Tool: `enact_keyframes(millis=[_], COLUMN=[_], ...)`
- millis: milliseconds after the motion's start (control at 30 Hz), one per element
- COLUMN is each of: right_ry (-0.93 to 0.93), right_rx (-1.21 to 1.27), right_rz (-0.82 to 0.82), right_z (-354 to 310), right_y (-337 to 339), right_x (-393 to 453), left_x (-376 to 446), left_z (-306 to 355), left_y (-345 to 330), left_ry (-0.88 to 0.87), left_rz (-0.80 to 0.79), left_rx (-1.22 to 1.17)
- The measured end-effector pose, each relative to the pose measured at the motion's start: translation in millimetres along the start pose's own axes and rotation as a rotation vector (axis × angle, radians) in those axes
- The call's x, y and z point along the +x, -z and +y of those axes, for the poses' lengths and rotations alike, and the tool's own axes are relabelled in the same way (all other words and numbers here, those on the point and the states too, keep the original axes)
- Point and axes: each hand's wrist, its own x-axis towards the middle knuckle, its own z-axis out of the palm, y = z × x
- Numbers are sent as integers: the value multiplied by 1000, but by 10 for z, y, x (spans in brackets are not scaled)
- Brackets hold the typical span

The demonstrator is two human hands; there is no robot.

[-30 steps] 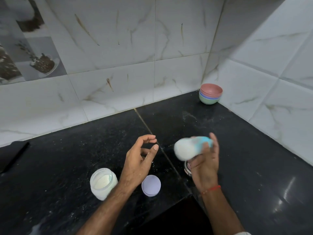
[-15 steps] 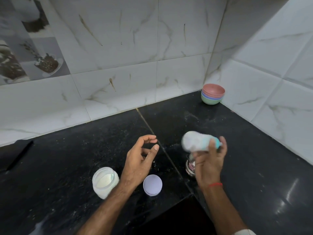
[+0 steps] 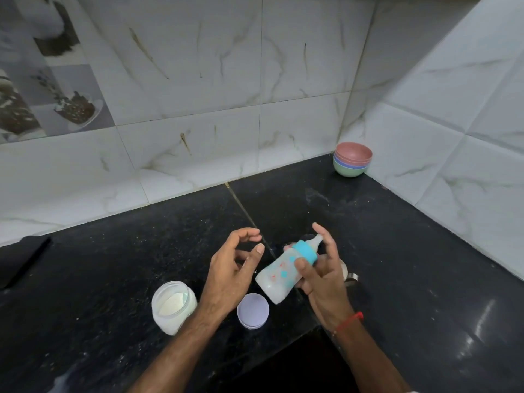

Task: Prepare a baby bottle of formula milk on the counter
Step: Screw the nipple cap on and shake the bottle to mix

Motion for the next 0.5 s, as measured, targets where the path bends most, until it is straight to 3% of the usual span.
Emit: enact_keyframes(millis=[33,133,167,233,333,367,500], right_ry=[22,118,134,99,4,17,127], right_rx=[57,374,405,276,-203,-211,382], right_rz=[27,364,374,260,-109,-140,323], right_z=[11,-21,-29,-48,-7,4,-79], right_y=[-2,151,197,209,151,151,236], right_x=[-2,163,200,159,47,39,199], left_x=[-3,-7,-13,-21,-23,-27,-41], left_z=[6,-1,-10,-19,-27,-21,4], left_y=[0,28,40,54,44,38,39], left_ry=[-1,-5,-2,6,10,9,-4], left_rz=[0,0,4,6,1,0,6], left_rx=[-3,-3,4,10,17,17,14])
